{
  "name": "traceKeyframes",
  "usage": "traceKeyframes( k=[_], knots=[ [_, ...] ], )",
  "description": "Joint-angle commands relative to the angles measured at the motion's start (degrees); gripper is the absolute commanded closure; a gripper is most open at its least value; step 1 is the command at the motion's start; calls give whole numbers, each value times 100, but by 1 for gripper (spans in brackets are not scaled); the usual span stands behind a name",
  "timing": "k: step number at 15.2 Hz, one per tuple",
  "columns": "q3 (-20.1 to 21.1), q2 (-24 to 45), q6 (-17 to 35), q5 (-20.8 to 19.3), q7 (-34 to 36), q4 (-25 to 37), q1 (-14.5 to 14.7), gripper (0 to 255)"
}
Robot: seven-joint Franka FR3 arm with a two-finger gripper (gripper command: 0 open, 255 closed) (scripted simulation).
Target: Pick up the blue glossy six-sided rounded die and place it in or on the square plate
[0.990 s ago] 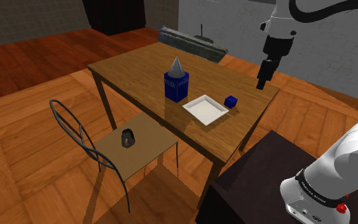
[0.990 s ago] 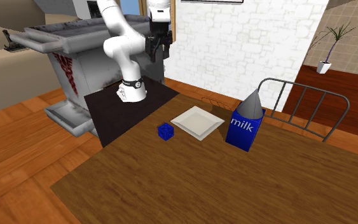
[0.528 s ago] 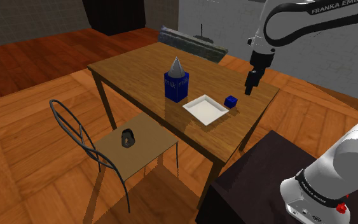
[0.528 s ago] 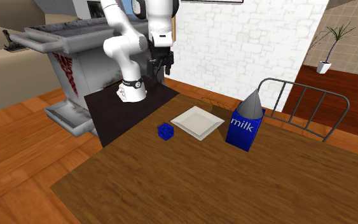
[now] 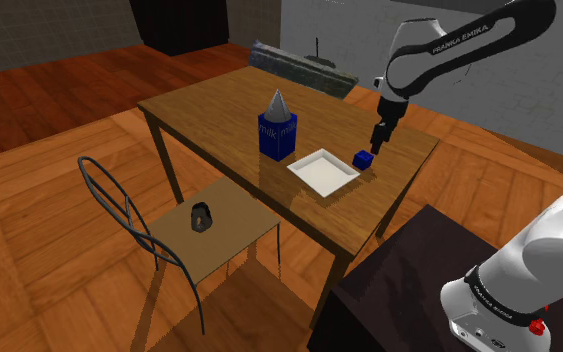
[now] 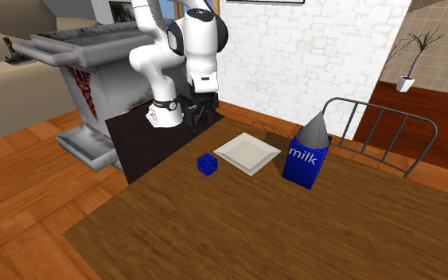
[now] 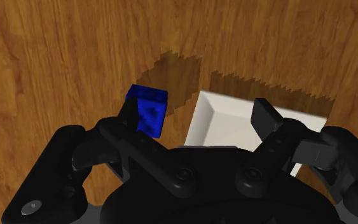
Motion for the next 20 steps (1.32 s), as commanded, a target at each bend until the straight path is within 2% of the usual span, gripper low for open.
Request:
traceKeyframes(
  k=[1, 6, 14, 20],
  knots=[
    [-64, 429, 390, 38, -142, 85, -16, 0],
    [-172, 1555, 1085, 253, -570, 607, -100, 0],
    [-139, 2059, 1678, 401, -683, 512, -135, 0],
    [-138, 2059, 1678, 400, -683, 512, -136, 0]
  ],
)
